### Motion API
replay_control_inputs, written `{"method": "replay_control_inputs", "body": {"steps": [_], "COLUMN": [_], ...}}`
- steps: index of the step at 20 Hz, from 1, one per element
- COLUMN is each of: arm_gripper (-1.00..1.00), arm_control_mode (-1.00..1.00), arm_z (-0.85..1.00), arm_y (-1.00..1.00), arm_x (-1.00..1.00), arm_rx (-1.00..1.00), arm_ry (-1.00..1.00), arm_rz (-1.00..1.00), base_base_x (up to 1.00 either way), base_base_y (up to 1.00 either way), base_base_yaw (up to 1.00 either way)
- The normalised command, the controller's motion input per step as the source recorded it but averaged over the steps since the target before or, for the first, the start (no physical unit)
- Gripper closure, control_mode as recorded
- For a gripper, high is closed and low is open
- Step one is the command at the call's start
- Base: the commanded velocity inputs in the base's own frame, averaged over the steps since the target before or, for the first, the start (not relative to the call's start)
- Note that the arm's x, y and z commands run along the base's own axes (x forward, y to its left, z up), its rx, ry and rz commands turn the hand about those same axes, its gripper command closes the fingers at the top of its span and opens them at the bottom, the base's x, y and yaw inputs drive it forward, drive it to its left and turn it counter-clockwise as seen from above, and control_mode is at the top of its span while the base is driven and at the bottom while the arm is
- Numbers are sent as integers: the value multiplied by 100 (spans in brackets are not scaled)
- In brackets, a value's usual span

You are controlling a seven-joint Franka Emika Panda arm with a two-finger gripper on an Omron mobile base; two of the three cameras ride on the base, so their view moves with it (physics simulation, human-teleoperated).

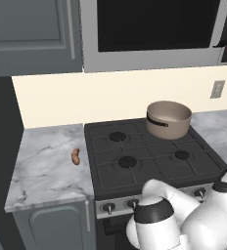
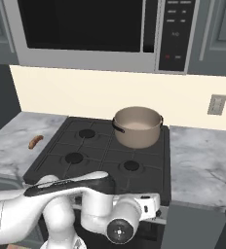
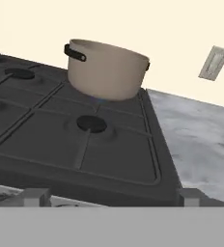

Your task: Turn on the burner for the pot on the stove. Wait thirty seconds for the pot to heat up. Then add the potato to the pot.

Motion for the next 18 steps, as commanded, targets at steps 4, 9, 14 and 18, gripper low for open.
{"method": "replay_control_inputs", "body": {"steps": [4, 9, 14, 18], "arm_gripper": [-100, -100, -100, -100], "arm_control_mode": [-100, -100, -100, -100], "arm_z": [30, 50, 14, 27], "arm_y": [0, 0, 0, 0], "arm_x": [0, 0, 10, 0], "arm_rx": [-1, 0, 0, 1], "arm_ry": [57, 59, 26, 0], "arm_rz": [-6, -13, -3, 0], "base_base_x": [0, 0, 0, 0], "base_base_y": [0, 0, 0, 0], "base_base_yaw": [0, 0, 0, 0]}}
